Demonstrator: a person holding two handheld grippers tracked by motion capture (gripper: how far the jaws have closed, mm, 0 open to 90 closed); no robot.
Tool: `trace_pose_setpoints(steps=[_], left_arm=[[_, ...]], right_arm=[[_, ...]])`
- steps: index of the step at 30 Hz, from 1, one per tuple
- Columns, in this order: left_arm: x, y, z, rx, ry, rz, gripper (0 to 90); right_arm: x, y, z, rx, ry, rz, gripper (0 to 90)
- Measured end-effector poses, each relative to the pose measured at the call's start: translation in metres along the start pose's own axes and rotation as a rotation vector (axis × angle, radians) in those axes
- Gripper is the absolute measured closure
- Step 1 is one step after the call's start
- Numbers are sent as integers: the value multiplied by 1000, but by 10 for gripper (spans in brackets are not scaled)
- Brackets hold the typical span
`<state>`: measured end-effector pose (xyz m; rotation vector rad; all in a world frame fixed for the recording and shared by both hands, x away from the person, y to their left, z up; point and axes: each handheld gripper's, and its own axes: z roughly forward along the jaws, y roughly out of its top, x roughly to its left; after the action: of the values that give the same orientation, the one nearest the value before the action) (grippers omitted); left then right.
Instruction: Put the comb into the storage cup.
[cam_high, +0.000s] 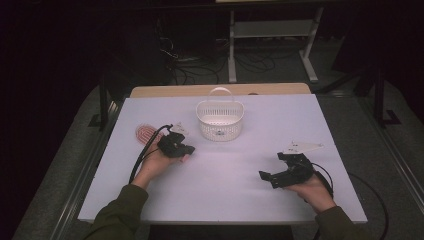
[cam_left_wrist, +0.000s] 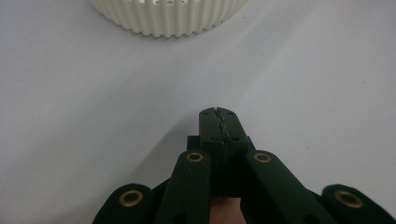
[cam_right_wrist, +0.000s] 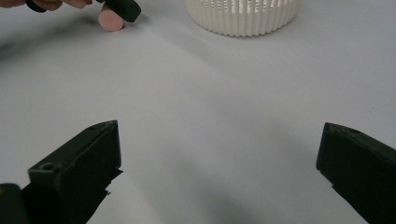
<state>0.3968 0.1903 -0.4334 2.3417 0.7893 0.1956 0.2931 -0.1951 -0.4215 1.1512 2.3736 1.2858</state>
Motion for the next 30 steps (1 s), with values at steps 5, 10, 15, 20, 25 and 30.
trace_pose_setpoints(steps=[5,10,15,20,25,30], left_arm=[[0,-1,-1,5,-4,-3,900],[-1,-2,-3,11,-4,-11,900],[-2,-5,-5,19,3,-16,900],[-4,-8,-8,29,3,-17,900],[-7,-11,-11,41,2,-11,900],[-9,-16,-13,51,5,-16,900]], right_arm=[[0,0,0,2,-1,0,0],[0,0,1,4,0,1,0],[0,0,1,3,-1,0,0],[0,0,1,4,1,2,0],[0,0,1,1,1,0,0],[0,0,1,-1,0,0,0]])
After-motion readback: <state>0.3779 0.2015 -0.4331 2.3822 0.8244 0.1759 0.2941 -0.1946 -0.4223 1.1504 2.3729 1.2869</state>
